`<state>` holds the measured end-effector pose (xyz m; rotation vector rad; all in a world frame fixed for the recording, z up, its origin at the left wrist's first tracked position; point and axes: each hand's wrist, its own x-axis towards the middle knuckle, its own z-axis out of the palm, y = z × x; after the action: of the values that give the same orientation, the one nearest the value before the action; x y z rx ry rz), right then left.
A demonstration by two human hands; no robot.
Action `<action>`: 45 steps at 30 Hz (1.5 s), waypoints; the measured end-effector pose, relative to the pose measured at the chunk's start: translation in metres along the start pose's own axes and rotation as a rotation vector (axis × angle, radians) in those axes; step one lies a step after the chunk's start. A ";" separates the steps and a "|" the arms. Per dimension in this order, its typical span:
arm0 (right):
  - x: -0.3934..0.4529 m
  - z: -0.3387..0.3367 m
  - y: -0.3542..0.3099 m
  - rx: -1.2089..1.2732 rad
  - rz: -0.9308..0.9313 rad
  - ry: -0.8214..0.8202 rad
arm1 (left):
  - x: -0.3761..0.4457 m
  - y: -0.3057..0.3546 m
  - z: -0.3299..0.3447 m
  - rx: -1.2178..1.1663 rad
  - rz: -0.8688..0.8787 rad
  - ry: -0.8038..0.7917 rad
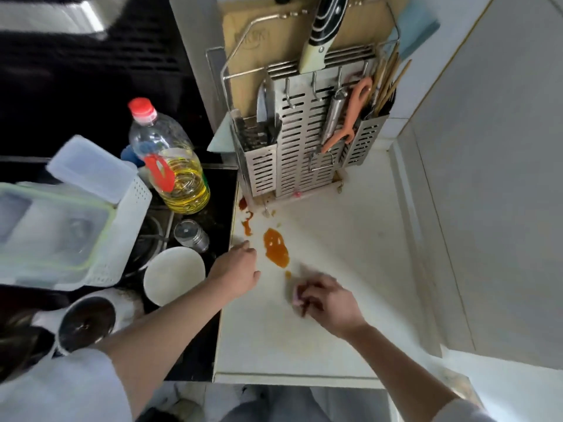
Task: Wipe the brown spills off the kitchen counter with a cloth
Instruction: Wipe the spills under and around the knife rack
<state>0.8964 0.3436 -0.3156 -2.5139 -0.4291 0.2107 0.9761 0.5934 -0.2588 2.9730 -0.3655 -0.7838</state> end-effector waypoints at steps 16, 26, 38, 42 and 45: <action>0.039 -0.008 0.004 0.004 0.869 0.409 | -0.005 -0.028 0.034 -0.013 0.106 -0.133; 0.042 -0.010 0.006 0.040 0.435 0.217 | -0.029 -0.028 0.042 -0.061 0.185 0.004; 0.119 -0.013 0.004 0.004 0.219 0.006 | -0.042 -0.027 0.050 -0.210 0.022 0.111; 0.150 0.016 -0.037 -0.147 0.159 -0.029 | -0.040 -0.025 0.050 -0.263 -0.044 0.135; 0.128 0.040 -0.067 -0.102 -0.159 -0.159 | -0.043 -0.022 0.052 -0.333 -0.064 0.158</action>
<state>0.9892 0.4611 -0.3184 -2.5560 -0.7171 0.3356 0.9191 0.6253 -0.2855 2.7176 -0.1178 -0.5465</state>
